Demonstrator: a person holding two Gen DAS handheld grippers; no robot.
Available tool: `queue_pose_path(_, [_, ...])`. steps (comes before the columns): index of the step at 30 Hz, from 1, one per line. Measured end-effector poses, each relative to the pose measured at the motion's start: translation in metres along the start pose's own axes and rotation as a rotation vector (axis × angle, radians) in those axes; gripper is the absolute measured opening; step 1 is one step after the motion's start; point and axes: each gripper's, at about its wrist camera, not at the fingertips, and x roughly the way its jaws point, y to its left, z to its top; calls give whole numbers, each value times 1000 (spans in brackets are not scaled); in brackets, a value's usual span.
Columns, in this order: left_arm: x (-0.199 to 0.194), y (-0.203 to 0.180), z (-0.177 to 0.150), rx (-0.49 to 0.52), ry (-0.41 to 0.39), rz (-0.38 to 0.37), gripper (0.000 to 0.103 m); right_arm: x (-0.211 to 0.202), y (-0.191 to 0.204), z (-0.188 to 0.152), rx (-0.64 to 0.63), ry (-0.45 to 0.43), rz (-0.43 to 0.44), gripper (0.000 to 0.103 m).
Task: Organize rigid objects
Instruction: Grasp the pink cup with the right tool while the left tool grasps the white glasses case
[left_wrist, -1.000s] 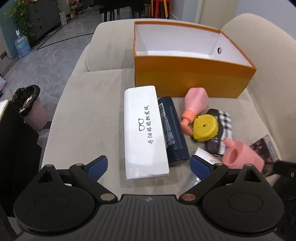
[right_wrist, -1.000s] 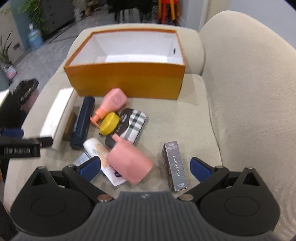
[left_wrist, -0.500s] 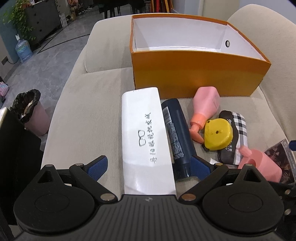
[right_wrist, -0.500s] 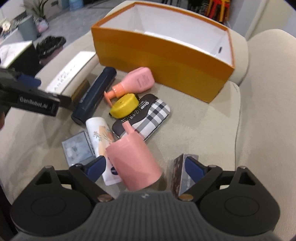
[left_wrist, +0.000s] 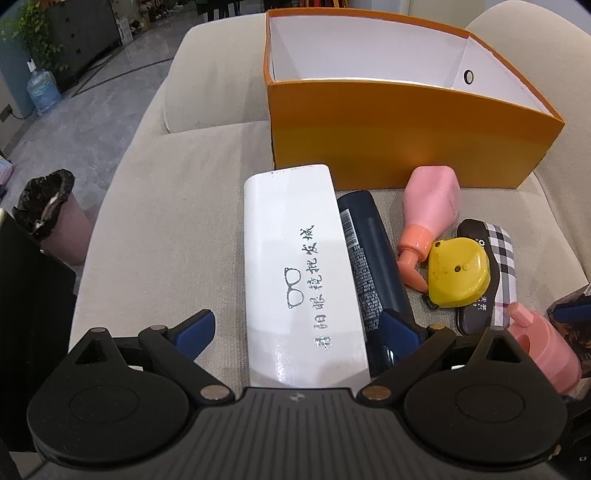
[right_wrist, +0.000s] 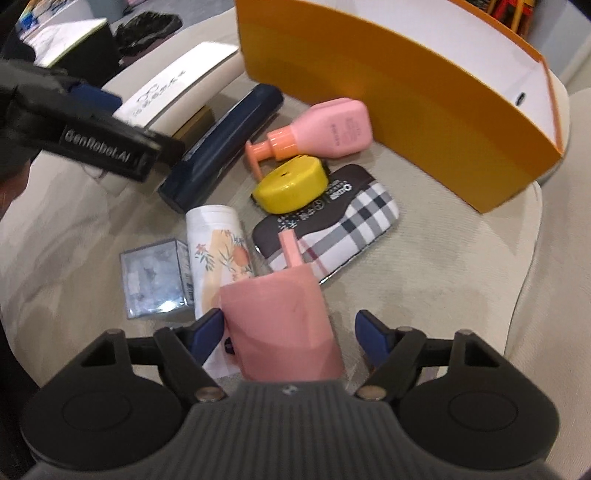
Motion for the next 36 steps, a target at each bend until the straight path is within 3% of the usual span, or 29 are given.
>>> queue_pose_path(15, [8,7,0,-9,47,-115,103,28,8,5,-22,66,3,73])
queue_pose_path(19, [5,6,-2,-2,20,-128,98,29,8,4,-7,62,12,67])
queue_pose_path(21, [4,6,-2,-11,10,-134,90,29,10,4,-4,53,26,59])
queue_pose_path(23, [3,7,-2,-14,3,-119,75,26,10,3,11,38,35,59])
queue_pose_path(36, [-5,9,-7,3,-20,-130,71,11,9,-3,68,-6,-18,57])
